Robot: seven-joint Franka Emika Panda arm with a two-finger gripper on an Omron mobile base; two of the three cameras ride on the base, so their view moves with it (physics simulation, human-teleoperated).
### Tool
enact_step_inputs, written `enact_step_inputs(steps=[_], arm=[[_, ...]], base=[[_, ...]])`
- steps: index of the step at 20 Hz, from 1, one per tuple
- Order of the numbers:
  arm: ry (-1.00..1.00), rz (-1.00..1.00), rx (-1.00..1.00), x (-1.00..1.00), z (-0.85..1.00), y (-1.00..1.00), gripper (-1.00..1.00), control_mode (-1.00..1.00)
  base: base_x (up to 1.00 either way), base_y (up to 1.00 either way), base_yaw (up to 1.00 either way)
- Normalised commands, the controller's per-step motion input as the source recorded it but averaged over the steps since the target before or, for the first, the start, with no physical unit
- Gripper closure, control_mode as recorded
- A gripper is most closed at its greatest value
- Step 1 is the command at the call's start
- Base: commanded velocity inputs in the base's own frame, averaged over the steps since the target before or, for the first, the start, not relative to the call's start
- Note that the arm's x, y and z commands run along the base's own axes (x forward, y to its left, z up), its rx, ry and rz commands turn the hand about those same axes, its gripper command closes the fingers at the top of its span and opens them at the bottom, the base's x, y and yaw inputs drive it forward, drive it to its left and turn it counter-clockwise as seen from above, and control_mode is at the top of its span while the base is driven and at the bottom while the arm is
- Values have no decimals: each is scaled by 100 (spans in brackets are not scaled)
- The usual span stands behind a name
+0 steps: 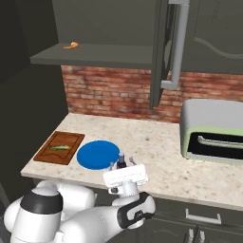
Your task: Pick the fish from the plate and place it on the cutting board. Then pick the condiment bottle from the cabinet and place it next to the cutting board.
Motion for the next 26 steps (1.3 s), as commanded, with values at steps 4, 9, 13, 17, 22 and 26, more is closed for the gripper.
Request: enact_step_inputs(steps=[4, 9, 13, 17, 22, 26], arm=[[-4, 0, 0, -42, 41, -6, -100, -100], [-7, 0, -1, -35, 48, 0, -100, -100], [-8, 0, -6, -21, 60, 0, -100, -100], [-13, 3, -5, -5, 54, 7, -100, -100], [-21, 10, -1, 0, 31, 2, -100, -100], [-23, 14, 0, -1, 24, 0, -100, -100]], base=[[0, 0, 0], [0, 0, 0], [0, 0, 0], [0, 0, 0], [0, 0, 0], [0, 0, 0]])
